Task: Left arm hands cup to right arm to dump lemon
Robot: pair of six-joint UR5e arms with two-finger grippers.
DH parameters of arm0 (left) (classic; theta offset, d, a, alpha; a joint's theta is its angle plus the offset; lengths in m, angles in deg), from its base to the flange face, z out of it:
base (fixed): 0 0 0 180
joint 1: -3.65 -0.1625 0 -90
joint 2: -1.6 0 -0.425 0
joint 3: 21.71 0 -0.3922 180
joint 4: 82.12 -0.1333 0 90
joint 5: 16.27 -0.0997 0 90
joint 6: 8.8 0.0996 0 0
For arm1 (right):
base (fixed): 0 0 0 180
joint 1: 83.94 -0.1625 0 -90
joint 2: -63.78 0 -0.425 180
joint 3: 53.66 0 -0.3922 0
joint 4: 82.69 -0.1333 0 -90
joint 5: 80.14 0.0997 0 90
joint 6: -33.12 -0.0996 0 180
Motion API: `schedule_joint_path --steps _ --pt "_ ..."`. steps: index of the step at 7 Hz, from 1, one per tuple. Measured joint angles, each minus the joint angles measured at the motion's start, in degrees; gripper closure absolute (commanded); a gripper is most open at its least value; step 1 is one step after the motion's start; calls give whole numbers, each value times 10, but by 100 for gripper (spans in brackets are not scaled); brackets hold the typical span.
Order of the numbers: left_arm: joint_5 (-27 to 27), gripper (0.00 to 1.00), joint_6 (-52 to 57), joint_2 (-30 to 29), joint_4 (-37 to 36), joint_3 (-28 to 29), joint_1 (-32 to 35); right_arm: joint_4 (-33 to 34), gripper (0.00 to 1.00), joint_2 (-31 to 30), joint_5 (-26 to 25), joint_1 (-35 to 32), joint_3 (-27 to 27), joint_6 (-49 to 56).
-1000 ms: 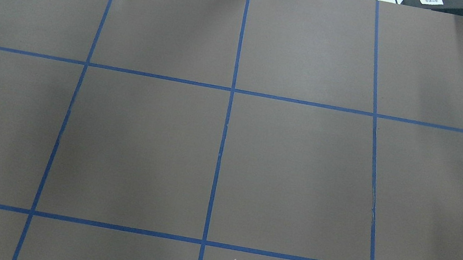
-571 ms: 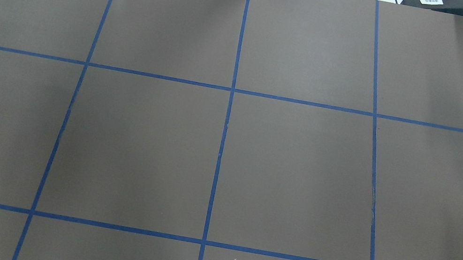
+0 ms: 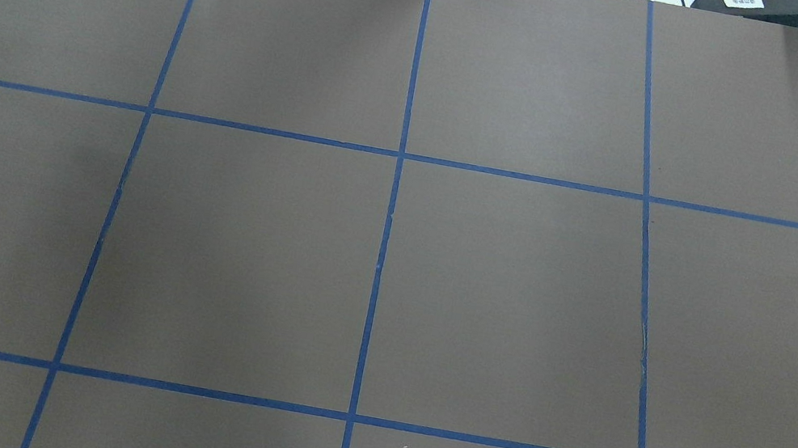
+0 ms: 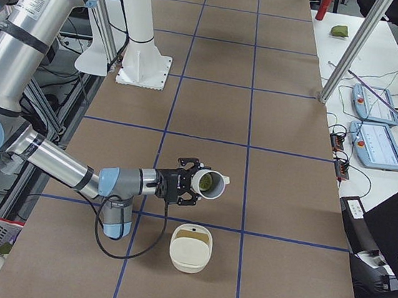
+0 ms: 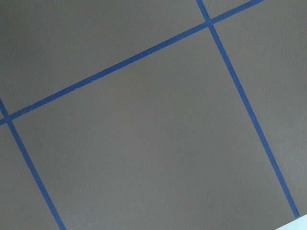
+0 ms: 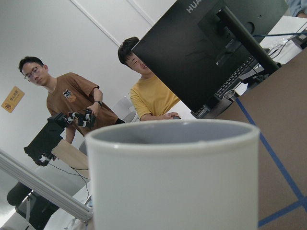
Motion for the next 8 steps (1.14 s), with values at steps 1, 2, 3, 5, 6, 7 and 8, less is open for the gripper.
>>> schedule_joint_path --steps 1,2,3,5,6,7,8 --pt "0 0 0 -2 0 -1 0 -19 100 0 2 0 10 -64" --pt "0 0 -1 -4 0 -1 0 -40 100 0 5 0 20 -121" --pt "-1 0 -1 -5 0 0 -1 -63 100 1 8 0 29 -185" --pt "0 0 -4 -9 0 0 -2 -109 100 3 8 0 41 -283" --pt "-1 0 -5 -10 0 0 -2 -130 100 6 7 0 52 -315" --pt "-1 0 -5 -13 -1 0 -2 -144 100 10 4 0 65 -339" --pt "-1 0 -5 -15 -1 1 -2 -151 100 13 3 0 75 -366"
